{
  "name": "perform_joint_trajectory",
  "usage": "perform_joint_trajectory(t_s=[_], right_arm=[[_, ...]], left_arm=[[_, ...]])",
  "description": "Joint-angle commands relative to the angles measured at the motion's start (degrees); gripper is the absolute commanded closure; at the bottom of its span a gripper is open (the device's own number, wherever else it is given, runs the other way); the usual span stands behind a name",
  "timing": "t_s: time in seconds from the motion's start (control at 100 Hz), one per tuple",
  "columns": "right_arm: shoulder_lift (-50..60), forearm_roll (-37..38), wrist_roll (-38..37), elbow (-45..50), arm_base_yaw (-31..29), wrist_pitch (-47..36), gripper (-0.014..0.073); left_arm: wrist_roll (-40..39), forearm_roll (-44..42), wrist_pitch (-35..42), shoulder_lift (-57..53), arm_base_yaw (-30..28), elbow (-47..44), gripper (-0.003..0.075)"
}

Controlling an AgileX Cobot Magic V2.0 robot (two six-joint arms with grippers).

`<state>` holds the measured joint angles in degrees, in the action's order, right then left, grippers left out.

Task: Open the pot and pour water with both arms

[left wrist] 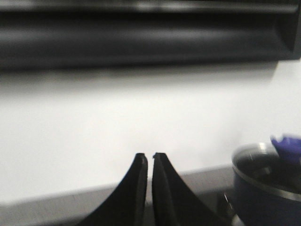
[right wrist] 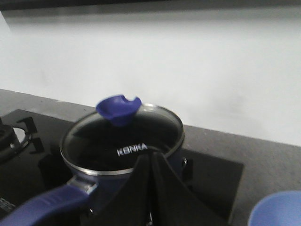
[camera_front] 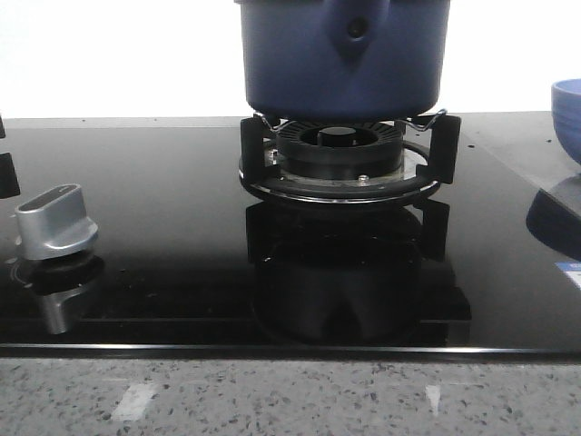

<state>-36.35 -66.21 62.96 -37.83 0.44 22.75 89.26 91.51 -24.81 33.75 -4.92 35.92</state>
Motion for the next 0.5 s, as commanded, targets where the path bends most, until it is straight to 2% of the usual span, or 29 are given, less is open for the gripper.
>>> perform_joint_trajectory(t_s=[0.0, 0.08, 0.22, 0.49], right_arm=[[5.58, -1.53, 1.27, 5.5, 0.21, -6.85, 0.064], [10.49, -1.64, 1.27, 12.04, 0.21, -8.7, 0.064], [17.29, -2.65, 1.27, 19.08, 0.21, -8.69, 0.0641], [21.11, -3.13, 1.27, 22.78, 0.21, -8.58, 0.0641]], left_arm=[[6.63, 10.93, -3.26, -3.27, 1.05, -6.24, 0.0741], [10.71, 14.44, -6.06, -6.23, 2.11, -11.15, 0.0741], [10.92, 14.55, -6.35, -9.46, 2.39, -16.4, 0.0741], [10.69, 14.55, -7.82, -10.74, 2.39, -19.54, 0.0741]])
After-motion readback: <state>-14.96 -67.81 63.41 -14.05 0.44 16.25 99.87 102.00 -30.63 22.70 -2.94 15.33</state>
